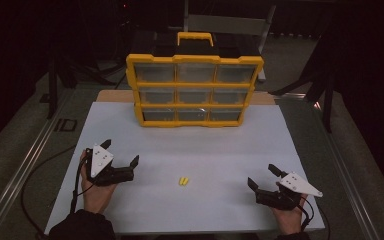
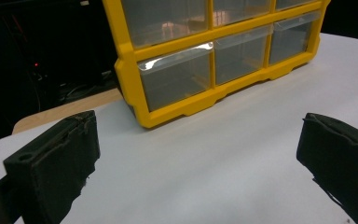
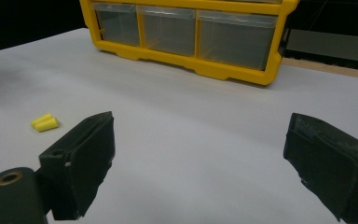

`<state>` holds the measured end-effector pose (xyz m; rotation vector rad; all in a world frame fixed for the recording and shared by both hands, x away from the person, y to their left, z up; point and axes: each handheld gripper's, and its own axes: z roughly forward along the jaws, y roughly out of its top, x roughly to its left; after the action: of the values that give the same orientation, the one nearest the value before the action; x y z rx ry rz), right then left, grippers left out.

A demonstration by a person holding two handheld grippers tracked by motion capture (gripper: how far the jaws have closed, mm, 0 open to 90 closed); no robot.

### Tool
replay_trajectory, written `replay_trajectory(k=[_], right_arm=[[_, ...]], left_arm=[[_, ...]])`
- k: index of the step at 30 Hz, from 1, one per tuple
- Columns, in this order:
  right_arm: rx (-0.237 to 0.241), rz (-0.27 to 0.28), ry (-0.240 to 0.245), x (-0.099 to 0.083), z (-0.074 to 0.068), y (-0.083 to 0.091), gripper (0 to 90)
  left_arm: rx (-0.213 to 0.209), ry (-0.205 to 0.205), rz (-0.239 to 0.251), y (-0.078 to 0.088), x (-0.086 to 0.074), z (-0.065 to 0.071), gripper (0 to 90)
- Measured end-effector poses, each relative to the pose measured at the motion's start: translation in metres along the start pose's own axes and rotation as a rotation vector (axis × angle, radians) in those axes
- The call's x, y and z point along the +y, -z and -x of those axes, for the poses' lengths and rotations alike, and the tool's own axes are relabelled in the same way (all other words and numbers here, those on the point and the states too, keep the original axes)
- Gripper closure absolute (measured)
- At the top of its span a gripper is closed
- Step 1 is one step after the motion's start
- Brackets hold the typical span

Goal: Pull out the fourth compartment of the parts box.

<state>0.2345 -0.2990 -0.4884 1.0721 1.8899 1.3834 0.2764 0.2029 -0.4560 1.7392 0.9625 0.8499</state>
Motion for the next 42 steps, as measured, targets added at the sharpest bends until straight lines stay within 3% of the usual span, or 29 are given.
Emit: replay_trajectory(k=[14, 26, 42], right_arm=[[0.002, 0.002, -0.004, 0.0, 0.0, 0.0, 8.8], [0.0, 0.006, -0.012, 0.0, 0.001, 0.0, 8.8], [0.002, 0.006, -0.008, 0.0, 0.001, 0.0, 8.8]], left_arm=[[-0.018, -0.018, 0.006, -0.012, 0.013, -0.005, 0.2], [0.01, -0.019, 0.025, -0.021, 0.028, -0.013, 0.2], [0.043, -0.015, 0.027, -0.036, 0.033, -0.023, 0.2]])
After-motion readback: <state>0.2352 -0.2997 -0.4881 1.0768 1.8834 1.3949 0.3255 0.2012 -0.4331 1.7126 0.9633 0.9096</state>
